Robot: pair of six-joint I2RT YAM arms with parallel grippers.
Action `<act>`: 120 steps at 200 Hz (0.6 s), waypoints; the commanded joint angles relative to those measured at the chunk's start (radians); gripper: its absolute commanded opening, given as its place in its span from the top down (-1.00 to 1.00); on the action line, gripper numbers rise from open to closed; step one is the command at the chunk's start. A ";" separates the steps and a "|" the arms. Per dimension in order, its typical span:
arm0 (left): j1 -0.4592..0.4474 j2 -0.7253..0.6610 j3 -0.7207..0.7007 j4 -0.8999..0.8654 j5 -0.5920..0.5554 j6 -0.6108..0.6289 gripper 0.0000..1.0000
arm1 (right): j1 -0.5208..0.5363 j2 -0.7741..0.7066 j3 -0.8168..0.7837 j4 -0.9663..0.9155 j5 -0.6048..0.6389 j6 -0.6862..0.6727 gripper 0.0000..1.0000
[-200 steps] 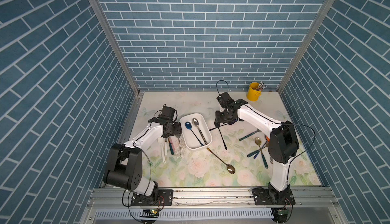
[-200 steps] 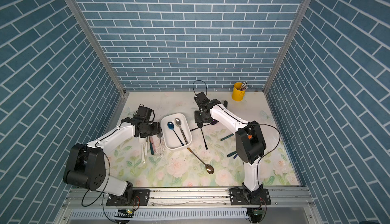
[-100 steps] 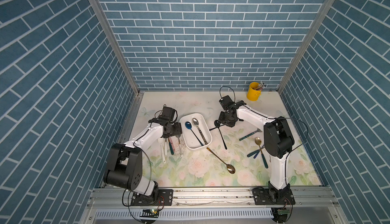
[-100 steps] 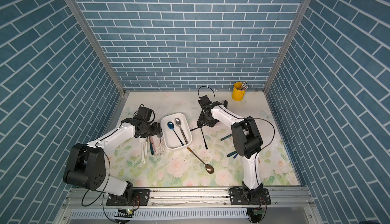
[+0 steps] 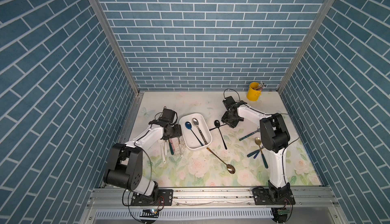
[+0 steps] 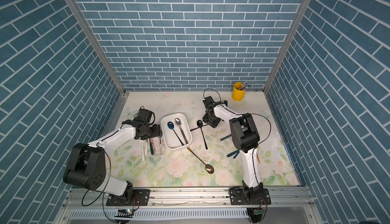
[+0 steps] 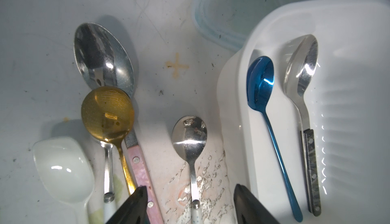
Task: Put the spoon into the storage box
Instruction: Pick up the spoon from the center of the board.
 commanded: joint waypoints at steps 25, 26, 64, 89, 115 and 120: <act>0.003 0.002 -0.030 0.011 -0.015 0.010 -0.41 | 0.004 0.063 0.054 -0.030 -0.012 0.022 0.00; 0.003 0.002 -0.031 0.011 -0.015 0.010 -0.41 | 0.004 0.065 0.055 -0.030 -0.013 0.022 0.00; 0.007 0.002 -0.036 0.013 -0.015 0.014 -0.42 | 0.010 0.117 0.113 -0.115 -0.014 -0.051 0.02; 0.010 0.000 -0.044 0.017 -0.017 0.015 -0.41 | 0.023 0.153 0.154 -0.187 -0.012 -0.125 0.03; 0.014 -0.004 -0.055 0.021 -0.015 0.014 -0.41 | 0.040 0.211 0.221 -0.274 -0.016 -0.202 0.06; 0.015 -0.005 -0.057 0.022 -0.015 0.017 -0.41 | 0.043 0.222 0.233 -0.290 -0.014 -0.218 0.07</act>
